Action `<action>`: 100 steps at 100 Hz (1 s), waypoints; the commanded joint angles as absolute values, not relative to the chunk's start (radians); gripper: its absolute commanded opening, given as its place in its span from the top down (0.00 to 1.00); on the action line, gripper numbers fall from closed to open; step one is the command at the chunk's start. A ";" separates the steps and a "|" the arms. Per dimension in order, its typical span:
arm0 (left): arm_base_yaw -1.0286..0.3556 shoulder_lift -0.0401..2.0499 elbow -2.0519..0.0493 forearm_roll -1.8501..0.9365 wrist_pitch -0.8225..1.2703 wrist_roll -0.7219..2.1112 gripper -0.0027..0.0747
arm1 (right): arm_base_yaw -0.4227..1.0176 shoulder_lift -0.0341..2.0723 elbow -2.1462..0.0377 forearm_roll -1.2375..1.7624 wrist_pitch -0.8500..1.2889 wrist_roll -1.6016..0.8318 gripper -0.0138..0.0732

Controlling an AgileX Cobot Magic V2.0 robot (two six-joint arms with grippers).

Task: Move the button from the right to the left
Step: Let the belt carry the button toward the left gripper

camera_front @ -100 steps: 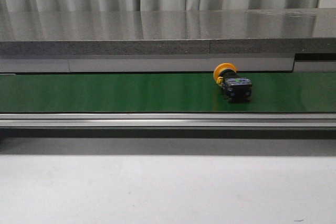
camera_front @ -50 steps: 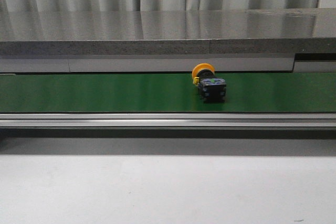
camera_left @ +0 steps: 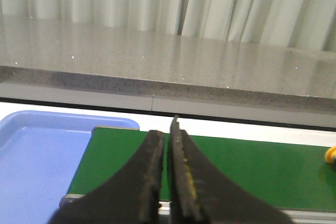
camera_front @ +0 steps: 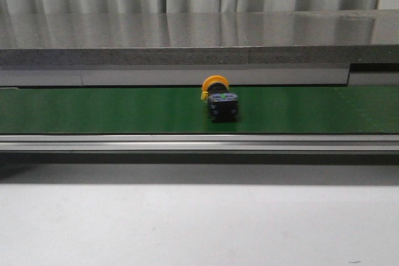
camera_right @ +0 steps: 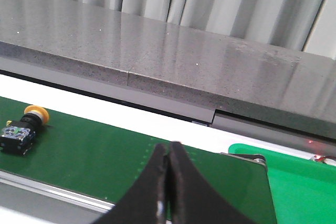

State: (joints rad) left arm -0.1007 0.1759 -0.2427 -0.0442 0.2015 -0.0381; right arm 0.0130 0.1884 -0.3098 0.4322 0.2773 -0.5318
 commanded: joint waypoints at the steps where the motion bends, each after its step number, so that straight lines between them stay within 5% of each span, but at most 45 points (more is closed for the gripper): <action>1: -0.099 0.286 -0.368 -0.075 0.264 -0.047 0.96 | 0.013 0.195 -0.337 0.446 0.199 -0.540 0.92; 25: -0.099 0.585 -0.656 -0.082 0.608 -0.047 0.96 | 0.013 0.195 -0.337 0.446 0.199 -0.540 0.92; 81: -0.099 0.920 -0.830 -0.085 0.621 -0.025 0.95 | 0.013 0.195 -0.337 0.446 0.199 -0.540 0.92; 90: -0.099 0.936 -0.830 -0.089 0.621 -0.023 0.87 | 0.013 0.195 -0.337 0.446 0.199 -0.540 0.92; 100: -0.099 0.939 -0.830 -0.089 0.619 -0.015 0.62 | 0.013 0.195 -0.337 0.446 0.199 -0.540 0.92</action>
State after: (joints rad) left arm -0.1007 0.9437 -0.7937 -0.0729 0.6836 -0.0228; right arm 0.0130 0.1884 -0.3098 0.4329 0.2773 -0.5324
